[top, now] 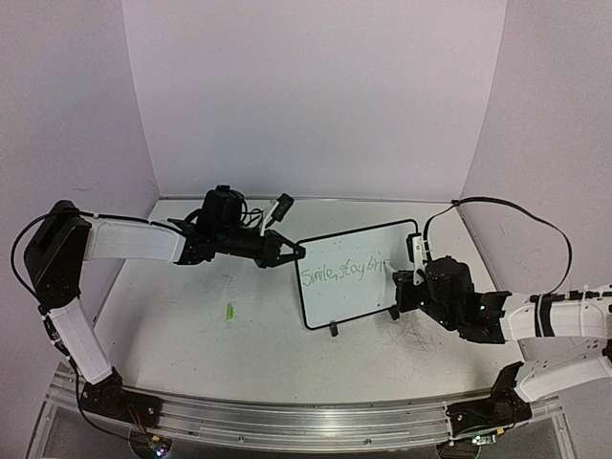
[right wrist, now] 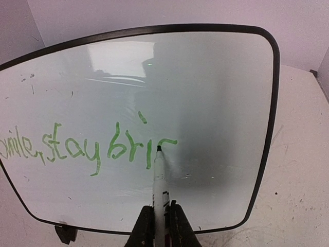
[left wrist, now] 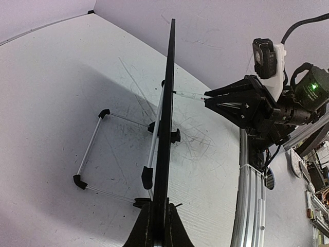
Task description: Write a sentence on the whiteboard
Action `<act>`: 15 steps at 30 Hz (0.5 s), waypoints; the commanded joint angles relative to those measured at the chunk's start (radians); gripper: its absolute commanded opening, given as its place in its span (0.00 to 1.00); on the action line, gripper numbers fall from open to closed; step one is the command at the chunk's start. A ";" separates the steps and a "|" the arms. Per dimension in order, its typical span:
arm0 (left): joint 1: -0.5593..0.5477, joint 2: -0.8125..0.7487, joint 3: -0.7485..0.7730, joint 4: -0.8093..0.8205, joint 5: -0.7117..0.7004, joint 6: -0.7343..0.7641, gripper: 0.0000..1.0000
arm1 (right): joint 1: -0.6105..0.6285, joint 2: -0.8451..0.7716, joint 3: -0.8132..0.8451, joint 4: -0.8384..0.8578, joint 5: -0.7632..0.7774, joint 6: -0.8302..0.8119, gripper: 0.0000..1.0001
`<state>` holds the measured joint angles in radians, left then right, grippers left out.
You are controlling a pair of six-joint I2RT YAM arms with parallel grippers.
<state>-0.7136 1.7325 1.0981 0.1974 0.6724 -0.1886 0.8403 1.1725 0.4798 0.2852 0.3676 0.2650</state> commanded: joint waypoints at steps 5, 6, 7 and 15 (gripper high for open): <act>-0.010 -0.028 0.019 -0.050 -0.014 0.044 0.00 | -0.003 -0.008 0.026 -0.036 0.073 0.021 0.00; -0.010 -0.027 0.020 -0.050 -0.014 0.044 0.00 | -0.003 -0.011 0.026 -0.032 0.080 0.018 0.00; -0.010 -0.026 0.020 -0.050 -0.014 0.043 0.00 | -0.003 -0.014 0.026 -0.025 0.087 0.015 0.00; -0.010 -0.026 0.020 -0.050 -0.012 0.043 0.00 | -0.003 0.003 0.037 0.058 0.087 -0.024 0.00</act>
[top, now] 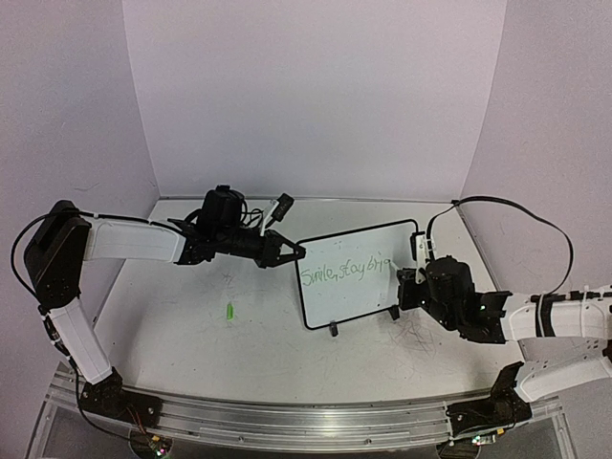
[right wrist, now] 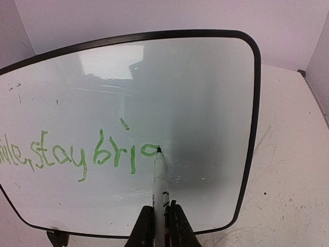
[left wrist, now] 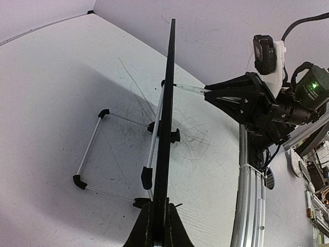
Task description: Write a sentence on the whiteboard
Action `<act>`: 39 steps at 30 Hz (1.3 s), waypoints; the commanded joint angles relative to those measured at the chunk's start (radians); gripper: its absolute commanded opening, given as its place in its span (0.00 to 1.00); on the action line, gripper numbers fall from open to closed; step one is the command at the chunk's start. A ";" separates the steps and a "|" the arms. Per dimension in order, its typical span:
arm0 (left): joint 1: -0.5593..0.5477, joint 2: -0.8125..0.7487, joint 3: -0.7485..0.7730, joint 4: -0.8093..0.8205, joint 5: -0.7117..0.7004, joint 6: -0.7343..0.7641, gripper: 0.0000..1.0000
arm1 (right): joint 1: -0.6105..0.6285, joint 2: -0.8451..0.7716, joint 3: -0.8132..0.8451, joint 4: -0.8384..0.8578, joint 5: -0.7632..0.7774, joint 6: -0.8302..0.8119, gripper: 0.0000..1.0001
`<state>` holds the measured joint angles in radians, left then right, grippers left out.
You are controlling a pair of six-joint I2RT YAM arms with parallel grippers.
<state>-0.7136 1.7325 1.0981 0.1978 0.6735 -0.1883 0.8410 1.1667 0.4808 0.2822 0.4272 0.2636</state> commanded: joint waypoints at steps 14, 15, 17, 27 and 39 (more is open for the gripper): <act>-0.010 -0.028 0.022 -0.050 -0.013 0.044 0.00 | -0.004 0.002 0.034 -0.056 -0.019 0.048 0.00; -0.010 -0.027 0.022 -0.050 -0.012 0.043 0.00 | -0.004 -0.001 0.035 -0.071 -0.024 0.057 0.00; -0.010 -0.025 0.023 -0.051 -0.010 0.043 0.00 | -0.004 -0.005 0.035 -0.088 -0.037 0.067 0.00; -0.011 -0.028 0.022 -0.051 -0.010 0.043 0.00 | -0.004 0.010 0.039 -0.119 -0.067 0.085 0.00; -0.011 -0.024 0.022 -0.051 -0.013 0.043 0.00 | 0.002 -0.058 0.051 -0.047 -0.104 0.051 0.00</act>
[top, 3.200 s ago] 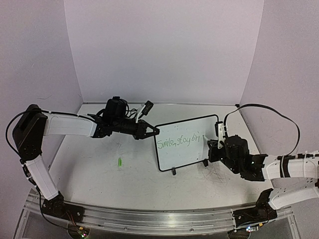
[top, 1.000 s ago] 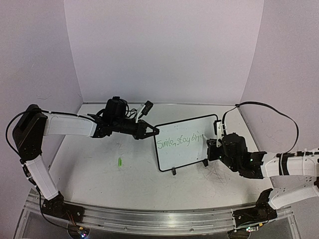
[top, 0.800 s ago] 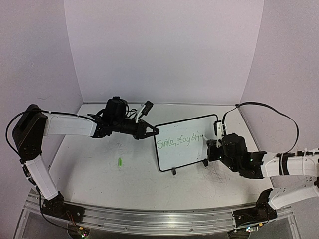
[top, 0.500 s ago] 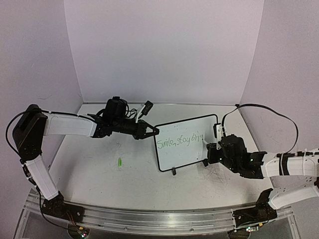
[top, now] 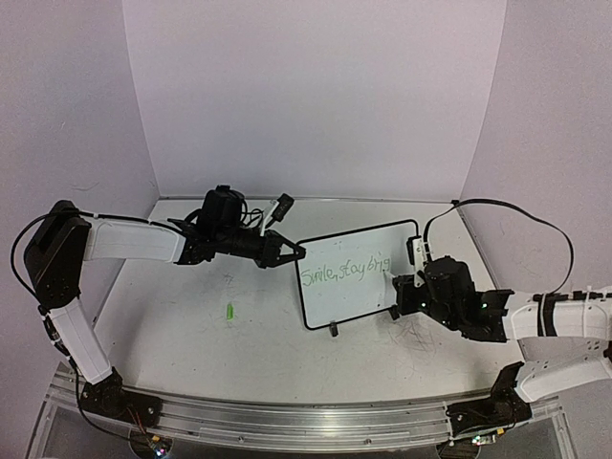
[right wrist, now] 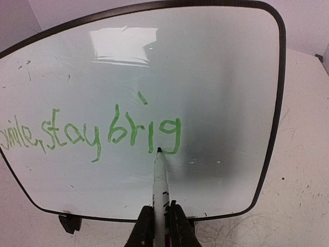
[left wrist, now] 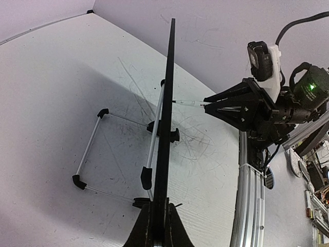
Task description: Write a sentence on the whiteboard
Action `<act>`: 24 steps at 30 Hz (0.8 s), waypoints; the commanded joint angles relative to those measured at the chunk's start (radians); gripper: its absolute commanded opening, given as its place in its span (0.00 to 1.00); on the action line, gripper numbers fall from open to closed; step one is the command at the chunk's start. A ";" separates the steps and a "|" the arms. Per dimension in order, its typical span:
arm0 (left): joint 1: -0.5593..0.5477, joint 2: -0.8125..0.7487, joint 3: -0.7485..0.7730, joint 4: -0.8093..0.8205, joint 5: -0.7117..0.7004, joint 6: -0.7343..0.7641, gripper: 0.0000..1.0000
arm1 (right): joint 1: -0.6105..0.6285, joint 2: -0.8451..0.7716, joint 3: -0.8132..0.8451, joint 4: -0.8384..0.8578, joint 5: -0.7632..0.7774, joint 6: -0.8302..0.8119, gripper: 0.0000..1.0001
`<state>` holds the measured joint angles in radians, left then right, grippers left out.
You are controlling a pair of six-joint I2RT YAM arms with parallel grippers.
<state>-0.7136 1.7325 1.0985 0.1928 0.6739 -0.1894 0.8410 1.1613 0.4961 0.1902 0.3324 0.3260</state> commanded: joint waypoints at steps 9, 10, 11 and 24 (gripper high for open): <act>-0.011 -0.025 0.023 -0.045 -0.012 0.045 0.00 | -0.028 -0.083 0.056 -0.002 0.088 -0.050 0.00; -0.011 -0.025 0.023 -0.046 -0.012 0.045 0.00 | -0.028 -0.076 0.061 0.005 0.092 -0.057 0.00; -0.011 -0.025 0.023 -0.046 -0.012 0.045 0.00 | -0.029 -0.073 0.066 0.012 0.094 -0.065 0.00; -0.012 -0.028 0.023 -0.046 -0.014 0.047 0.00 | -0.039 -0.019 0.075 0.060 0.088 -0.090 0.00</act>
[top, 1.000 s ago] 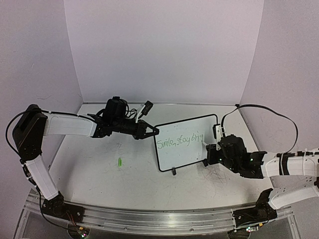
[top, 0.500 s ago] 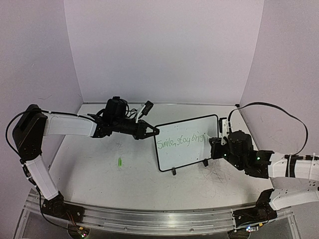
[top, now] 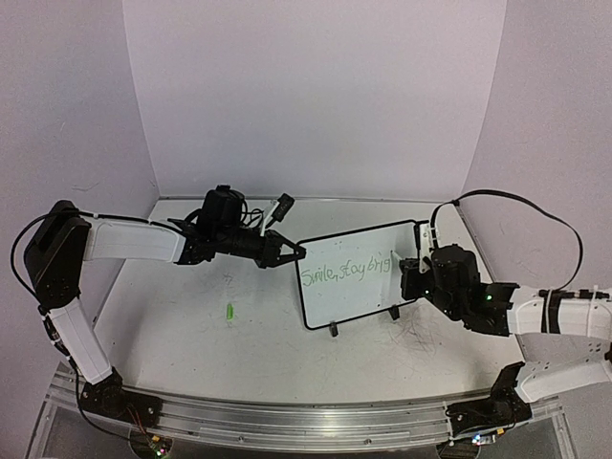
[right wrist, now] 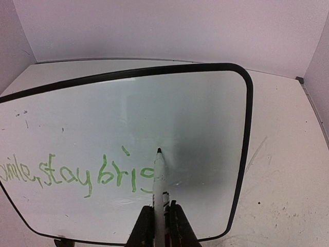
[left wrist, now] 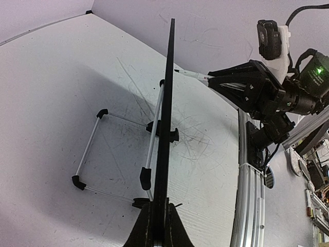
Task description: Write a sentence on the whiteboard
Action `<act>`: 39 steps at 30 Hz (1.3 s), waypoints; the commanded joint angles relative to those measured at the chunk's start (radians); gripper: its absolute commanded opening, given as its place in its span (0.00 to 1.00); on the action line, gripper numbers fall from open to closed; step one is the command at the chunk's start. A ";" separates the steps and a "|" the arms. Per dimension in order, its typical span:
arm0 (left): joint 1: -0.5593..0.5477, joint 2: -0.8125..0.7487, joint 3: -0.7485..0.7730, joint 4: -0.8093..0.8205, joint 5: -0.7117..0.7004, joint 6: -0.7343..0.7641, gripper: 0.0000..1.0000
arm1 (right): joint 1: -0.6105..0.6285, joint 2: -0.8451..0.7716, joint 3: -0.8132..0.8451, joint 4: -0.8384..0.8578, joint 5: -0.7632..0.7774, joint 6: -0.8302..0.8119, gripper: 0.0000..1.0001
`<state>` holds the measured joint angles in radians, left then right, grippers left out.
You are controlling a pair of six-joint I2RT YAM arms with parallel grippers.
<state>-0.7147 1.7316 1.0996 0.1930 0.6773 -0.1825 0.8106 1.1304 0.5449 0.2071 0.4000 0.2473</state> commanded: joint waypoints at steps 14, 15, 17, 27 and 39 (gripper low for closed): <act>-0.011 -0.029 0.022 -0.046 -0.019 0.041 0.00 | -0.011 0.005 -0.008 0.006 -0.018 0.028 0.00; -0.011 -0.029 0.022 -0.046 -0.019 0.041 0.00 | -0.011 0.002 -0.011 0.004 -0.023 0.033 0.00; -0.011 -0.030 0.022 -0.046 -0.018 0.041 0.00 | -0.012 0.002 -0.015 -0.004 -0.027 0.042 0.00; -0.012 -0.031 0.022 -0.045 -0.018 0.040 0.00 | -0.011 0.006 -0.031 -0.042 -0.047 0.092 0.00; -0.016 -0.032 0.021 -0.046 -0.022 0.043 0.00 | -0.012 0.023 -0.021 -0.043 -0.048 0.090 0.00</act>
<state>-0.7155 1.7302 1.0996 0.1902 0.6735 -0.1829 0.8028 1.1427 0.5209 0.1749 0.3527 0.3313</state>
